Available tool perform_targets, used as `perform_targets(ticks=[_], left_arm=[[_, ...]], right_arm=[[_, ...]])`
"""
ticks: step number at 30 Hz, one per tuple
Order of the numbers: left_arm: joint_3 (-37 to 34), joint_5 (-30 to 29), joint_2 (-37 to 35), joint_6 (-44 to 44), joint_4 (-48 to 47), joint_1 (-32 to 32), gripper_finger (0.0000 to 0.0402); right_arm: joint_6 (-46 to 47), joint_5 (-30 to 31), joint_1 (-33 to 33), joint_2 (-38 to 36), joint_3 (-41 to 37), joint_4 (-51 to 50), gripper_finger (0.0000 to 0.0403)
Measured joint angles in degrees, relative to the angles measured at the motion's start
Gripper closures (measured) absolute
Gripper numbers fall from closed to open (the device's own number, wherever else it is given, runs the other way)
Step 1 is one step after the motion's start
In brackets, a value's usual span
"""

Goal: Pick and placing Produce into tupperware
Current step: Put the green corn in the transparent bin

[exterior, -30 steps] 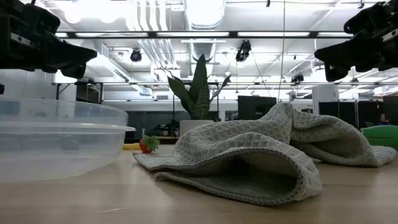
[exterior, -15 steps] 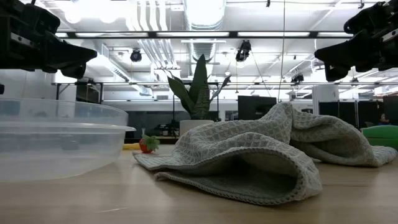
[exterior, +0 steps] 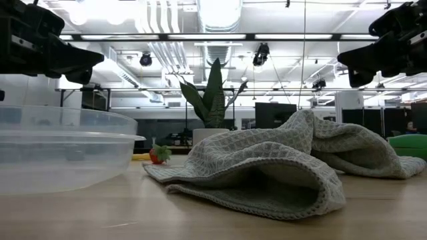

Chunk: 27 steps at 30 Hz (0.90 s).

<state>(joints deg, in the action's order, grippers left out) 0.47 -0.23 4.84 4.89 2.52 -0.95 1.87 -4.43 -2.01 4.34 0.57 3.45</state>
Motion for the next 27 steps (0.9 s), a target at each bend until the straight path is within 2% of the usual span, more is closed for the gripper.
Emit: perform_targets(ticks=[12, 18, 22, 27], left_arm=[[-0.01, -0.02, 0.00, 0.00, 0.00, 0.00, 0.0402], [-0.02, -0.05, 0.00, 0.27, 1.25, 0.00, 0.0402], [0.00, -0.07, 0.00, 0.45, 4.39, 0.01, 0.0402], [0.00, -0.15, 0.00, 4.58, 6.07, 0.09, 0.0402]], right_arm=[[1.13, -0.01, 0.00, -0.01, 0.00, 0.94, 0.0394], [1.87, 0.26, 0.01, 0.00, 0.01, 9.87, 0.0387], [2.41, -1.52, 0.01, 0.12, 2.73, 10.05, 0.0344], [3.07, 0.32, 0.01, 4.94, 12.99, -5.13, 0.0257]])
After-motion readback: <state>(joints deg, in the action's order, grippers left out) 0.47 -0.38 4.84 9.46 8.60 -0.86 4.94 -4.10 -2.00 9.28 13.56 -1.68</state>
